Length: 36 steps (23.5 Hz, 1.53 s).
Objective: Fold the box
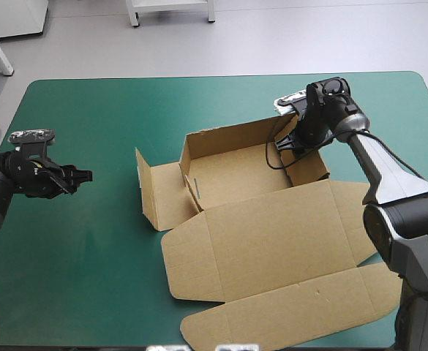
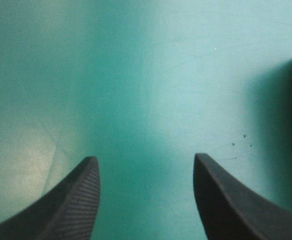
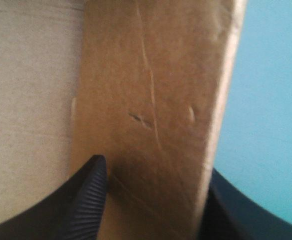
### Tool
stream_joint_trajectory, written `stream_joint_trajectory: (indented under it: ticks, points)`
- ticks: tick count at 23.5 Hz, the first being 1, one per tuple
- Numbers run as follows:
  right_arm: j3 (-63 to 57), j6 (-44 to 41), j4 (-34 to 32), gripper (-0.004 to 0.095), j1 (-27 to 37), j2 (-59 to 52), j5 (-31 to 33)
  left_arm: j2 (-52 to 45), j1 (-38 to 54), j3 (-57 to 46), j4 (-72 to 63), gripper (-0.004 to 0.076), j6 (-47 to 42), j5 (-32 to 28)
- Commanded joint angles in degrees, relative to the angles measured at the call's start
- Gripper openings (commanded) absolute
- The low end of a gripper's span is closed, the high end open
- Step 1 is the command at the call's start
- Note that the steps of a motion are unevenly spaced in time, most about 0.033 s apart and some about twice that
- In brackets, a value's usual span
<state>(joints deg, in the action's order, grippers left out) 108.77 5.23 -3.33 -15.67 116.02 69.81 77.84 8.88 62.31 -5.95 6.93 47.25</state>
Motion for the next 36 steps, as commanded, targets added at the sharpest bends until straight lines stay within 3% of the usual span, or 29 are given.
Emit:
stream_joint_trajectory:
  ticks: [1,4,8,10,12,14,18,23,27,31,36]
  points:
    - [1.47,0.73,-0.62,0.0258,0.01,-1.64,-0.32,-1.82,-0.04,1.55,-0.76,0.0403,0.16,-2.22]
    - [1.47,1.97,-0.39,0.0015,0.01,-1.16,-0.16,-1.82,-0.04,1.55,-0.76,0.0403,0.16,-2.13]
    - [1.47,2.59,-0.17,-0.0013,1.25,-1.85,-2.09,-1.82,-0.04,1.55,-0.55,0.0403,0.41,-2.22]
    - [1.47,4.08,4.68,-0.0013,4.35,-4.45,-4.51,-1.82,-0.04,1.55,-0.55,0.0403,1.52,-2.10]
    - [1.47,7.83,14.08,-0.0014,9.45,-7.61,-5.50,-1.82,-0.04,1.55,-0.84,0.0403,1.52,-2.85]
    - [1.47,13.95,29.28,-0.0013,17.30,-10.68,-5.01,-1.20,-0.04,1.45,-2.89,0.0403,2.36,-5.53]
    - [1.47,19.05,42.36,-0.0013,24.55,-14.34,-3.37,2.34,-0.04,1.32,-10.23,0.0403,6.81,-7.28]
    - [1.47,19.34,43.95,-0.0013,25.12,-15.55,-1.64,7.10,-0.04,1.32,-36.17,0.0403,24.60,-7.67]
    - [1.47,19.34,44.55,-0.0013,25.12,-15.55,-1.52,10.95,-0.14,1.32,-57.55,0.0403,41.97,-1.24]
    - [1.47,19.34,44.55,-0.0013,25.12,-15.45,-1.44,15.03,-0.77,1.32,-74.33,0.0403,49.67,6.31]
    - [1.47,19.34,44.44,-0.0013,25.12,-14.84,-1.54,16.54,-2.79,1.32,-85.52,0.0403,54.51,12.10]
